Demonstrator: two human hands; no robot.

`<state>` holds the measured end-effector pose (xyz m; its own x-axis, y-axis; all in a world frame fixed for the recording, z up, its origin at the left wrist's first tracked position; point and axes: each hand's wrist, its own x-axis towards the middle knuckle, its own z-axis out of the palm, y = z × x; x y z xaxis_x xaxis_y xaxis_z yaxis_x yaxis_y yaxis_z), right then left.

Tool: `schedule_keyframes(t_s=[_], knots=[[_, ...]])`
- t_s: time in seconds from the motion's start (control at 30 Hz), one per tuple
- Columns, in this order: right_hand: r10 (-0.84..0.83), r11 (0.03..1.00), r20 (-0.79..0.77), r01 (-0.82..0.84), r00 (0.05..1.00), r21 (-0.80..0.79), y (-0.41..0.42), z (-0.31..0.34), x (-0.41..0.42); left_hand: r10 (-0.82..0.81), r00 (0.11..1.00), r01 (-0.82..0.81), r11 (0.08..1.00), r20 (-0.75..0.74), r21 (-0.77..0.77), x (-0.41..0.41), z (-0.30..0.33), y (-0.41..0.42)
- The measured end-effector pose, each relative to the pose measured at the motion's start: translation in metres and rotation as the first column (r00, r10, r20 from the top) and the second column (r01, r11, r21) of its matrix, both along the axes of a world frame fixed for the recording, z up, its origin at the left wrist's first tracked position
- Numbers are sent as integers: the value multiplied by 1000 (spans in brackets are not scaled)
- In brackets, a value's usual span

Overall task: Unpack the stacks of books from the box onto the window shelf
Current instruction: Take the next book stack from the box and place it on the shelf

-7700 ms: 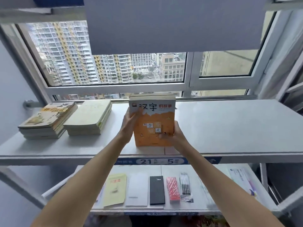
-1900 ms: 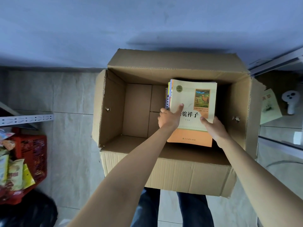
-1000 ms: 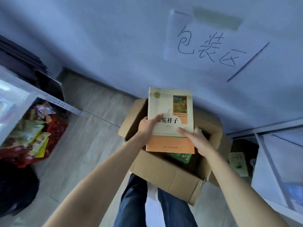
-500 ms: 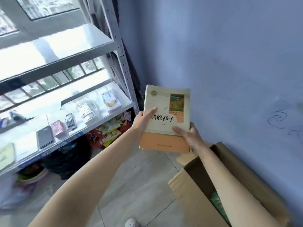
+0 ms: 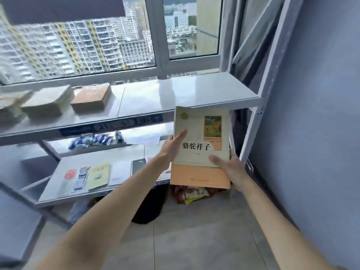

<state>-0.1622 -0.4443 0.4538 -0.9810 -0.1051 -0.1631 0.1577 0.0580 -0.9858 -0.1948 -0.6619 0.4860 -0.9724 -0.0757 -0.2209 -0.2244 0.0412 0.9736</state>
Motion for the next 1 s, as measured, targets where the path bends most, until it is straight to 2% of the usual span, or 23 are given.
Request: schedule_keyframes(t_s=[0.2, 0.53, 0.63, 0.8, 1.0], knots=[[92, 996, -95, -91, 991, 10, -97, 27, -96, 146, 985, -136, 984, -90, 113, -65, 19, -99], [252, 967, -380, -244, 890, 70, -228, 79, -276, 254, 891, -189, 961, -375, 203, -197, 88, -207], [289, 955, -403, -289, 869, 61, -255, 86, -310, 258, 852, -192, 964, -455, 186, -217, 98, -226], [303, 949, -372, -313, 878, 35, -277, 77, -348, 306, 837, -225, 948, -453, 224, -243, 86, -244], [292, 946, -357, -323, 887, -30, -278, 68, -360, 250, 797, -168, 966, -550, 196, -265, 87, -265]])
